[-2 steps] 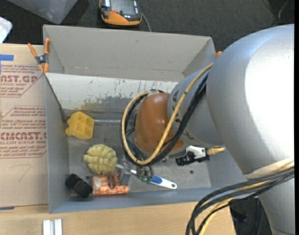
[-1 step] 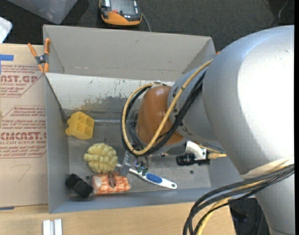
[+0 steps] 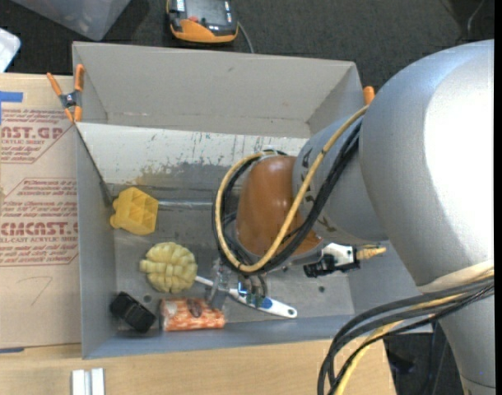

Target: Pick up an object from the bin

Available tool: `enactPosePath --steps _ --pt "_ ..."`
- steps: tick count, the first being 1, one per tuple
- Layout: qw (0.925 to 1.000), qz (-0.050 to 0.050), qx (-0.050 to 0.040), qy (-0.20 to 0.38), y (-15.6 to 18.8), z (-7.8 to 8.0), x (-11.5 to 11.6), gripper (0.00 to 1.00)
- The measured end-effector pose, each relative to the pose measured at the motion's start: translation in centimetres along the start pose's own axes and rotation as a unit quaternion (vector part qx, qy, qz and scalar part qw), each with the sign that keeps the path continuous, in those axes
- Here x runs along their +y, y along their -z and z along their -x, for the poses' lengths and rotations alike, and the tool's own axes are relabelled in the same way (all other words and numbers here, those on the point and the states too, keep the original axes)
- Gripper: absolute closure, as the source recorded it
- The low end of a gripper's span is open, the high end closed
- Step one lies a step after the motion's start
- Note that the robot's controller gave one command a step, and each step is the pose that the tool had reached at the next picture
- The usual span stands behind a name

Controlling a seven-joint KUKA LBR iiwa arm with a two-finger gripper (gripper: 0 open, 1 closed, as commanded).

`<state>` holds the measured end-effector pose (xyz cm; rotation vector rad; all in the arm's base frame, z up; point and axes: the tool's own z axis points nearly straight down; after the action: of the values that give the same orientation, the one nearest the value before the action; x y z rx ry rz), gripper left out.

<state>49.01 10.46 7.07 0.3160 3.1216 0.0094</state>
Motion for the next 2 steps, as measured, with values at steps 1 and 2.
enactPosePath --steps 1,2 --pt "0.9744 0.0 0.0007 -0.225 -0.1 -0.4 -0.5 1.0" --pt "0.9897 0.0 0.0002 -0.143 0.1 0.6 -1.5 1.0"
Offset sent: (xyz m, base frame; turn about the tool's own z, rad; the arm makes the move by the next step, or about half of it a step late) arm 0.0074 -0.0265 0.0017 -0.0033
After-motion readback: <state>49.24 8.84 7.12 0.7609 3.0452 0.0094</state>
